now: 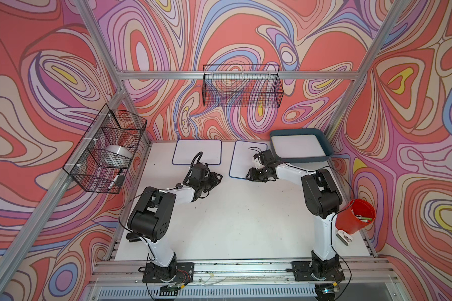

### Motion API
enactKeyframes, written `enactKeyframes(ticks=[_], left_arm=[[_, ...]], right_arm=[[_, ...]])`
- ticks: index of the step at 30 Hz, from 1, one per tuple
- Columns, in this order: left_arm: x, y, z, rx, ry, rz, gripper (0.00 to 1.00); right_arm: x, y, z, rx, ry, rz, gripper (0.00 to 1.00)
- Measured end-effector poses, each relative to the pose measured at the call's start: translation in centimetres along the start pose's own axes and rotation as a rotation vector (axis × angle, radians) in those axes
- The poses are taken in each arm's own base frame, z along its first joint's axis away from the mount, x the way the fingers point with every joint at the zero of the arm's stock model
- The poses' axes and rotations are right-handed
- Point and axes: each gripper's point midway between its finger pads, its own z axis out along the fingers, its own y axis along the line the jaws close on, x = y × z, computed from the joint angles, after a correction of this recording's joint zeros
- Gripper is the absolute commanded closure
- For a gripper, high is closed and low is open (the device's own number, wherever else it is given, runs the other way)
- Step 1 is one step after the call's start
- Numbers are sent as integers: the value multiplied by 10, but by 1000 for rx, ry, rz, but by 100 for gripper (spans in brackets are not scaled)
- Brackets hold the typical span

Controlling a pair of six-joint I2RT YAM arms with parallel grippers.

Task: Put the whiteboard into the storage box
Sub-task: Move the whiteboard to the center of the board.

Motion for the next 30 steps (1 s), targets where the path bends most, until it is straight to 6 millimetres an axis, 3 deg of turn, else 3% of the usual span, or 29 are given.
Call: enactKeyframes(ticks=[7, 12, 17, 20, 24, 28, 30], left_arm=[[-11, 13, -17, -4, -53, -15, 53], [-26, 46, -52, -44, -141, -69, 52], [-47, 66, -86, -73, -228, -111, 52], [-54, 67, -101, -83, -252, -109, 51], [-46, 65, -109, -94, -220, -81, 51], [-25, 75, -107, -131, -128, -69, 51], [-12, 81, -107, -153, -68, -65, 51]], right_arm=[[58, 92, 20, -141, 121, -75, 56], [101, 179, 43, -310, 254, -145, 56], [118, 234, 63, -434, 332, -191, 56], [116, 241, 66, -439, 347, -201, 56], [108, 228, 63, -398, 341, -195, 56], [91, 195, 51, -332, 304, -153, 56], [74, 169, 39, -293, 266, -114, 56]])
